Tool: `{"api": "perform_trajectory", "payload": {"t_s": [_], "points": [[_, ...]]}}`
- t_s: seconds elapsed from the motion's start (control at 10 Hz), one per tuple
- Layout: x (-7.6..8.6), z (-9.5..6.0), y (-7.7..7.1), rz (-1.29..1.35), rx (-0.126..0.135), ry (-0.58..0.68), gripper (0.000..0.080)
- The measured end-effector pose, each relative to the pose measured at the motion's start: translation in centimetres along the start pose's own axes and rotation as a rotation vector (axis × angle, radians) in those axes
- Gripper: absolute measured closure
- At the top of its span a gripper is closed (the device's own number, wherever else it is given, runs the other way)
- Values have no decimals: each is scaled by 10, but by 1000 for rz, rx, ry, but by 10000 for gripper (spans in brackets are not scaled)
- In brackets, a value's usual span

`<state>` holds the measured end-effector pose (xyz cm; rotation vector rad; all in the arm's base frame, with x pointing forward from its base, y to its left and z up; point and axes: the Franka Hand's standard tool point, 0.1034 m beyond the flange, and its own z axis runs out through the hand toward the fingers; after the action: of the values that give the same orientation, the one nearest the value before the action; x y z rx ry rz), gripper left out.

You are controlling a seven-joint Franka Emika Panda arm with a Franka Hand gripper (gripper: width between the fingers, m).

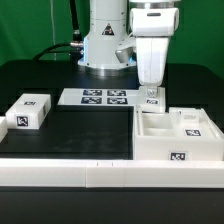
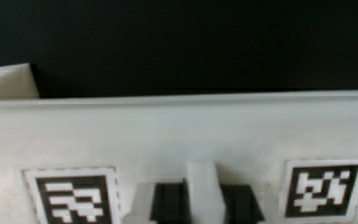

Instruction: Assemble cabinet

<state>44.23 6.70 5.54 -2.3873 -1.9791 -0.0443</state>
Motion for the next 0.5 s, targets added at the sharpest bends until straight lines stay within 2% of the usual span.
{"api": "perform_trajectory", "payload": {"t_s": [0.3, 0.5], "points": [[0, 1, -2, 5, 4, -1, 729], [-5, -1, 1, 12, 2, -2, 729]]}}
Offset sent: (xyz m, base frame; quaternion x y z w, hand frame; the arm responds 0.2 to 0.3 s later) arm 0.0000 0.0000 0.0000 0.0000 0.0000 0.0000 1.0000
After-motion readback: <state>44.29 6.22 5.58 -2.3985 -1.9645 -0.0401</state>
